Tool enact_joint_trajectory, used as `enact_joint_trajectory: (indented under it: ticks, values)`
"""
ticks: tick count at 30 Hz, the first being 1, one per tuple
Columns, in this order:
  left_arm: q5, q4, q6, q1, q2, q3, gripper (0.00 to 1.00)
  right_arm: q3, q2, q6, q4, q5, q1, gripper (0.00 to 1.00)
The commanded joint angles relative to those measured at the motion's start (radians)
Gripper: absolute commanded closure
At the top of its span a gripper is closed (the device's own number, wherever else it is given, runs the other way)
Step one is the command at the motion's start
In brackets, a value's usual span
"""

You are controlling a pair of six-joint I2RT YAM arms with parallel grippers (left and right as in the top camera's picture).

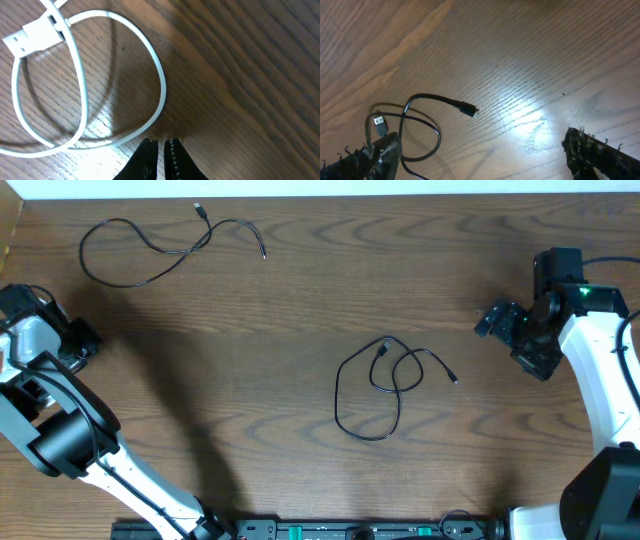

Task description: Untangle cables

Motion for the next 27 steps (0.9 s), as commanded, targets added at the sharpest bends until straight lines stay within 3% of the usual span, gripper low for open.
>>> enact_joint_trajectory:
  ticks: [1, 11, 15, 19, 22, 27]
  values:
    - [-0.009, 0.014, 0.006, 0.0, 0.038, -0.004, 0.88, 0.0, -0.001, 0.007, 0.0, 0.002, 0.001, 0.01]
    - [-0.131, 0.023, 0.006, 0.035, 0.112, -0.004, 0.89, 0.0, -0.001, 0.007, 0.0, 0.002, 0.001, 0.01]
    - [-0.256, 0.031, 0.006, 0.062, 0.108, 0.007, 0.87, 0.0, -0.001, 0.007, 0.0, 0.002, 0.001, 0.01]
    - [-0.266, 0.032, 0.006, 0.074, 0.089, 0.027, 0.83, 0.0, -0.001, 0.007, 0.0, 0.002, 0.001, 0.01]
    - [-0.244, 0.036, 0.006, 0.066, 0.062, 0.039, 0.61, 0.0, -0.001, 0.007, 0.0, 0.002, 0.001, 0.01]
    - [-0.203, 0.063, 0.006, 0.041, -0.003, 0.039, 0.56, 0.0, -0.001, 0.007, 0.0, 0.002, 0.001, 0.01]
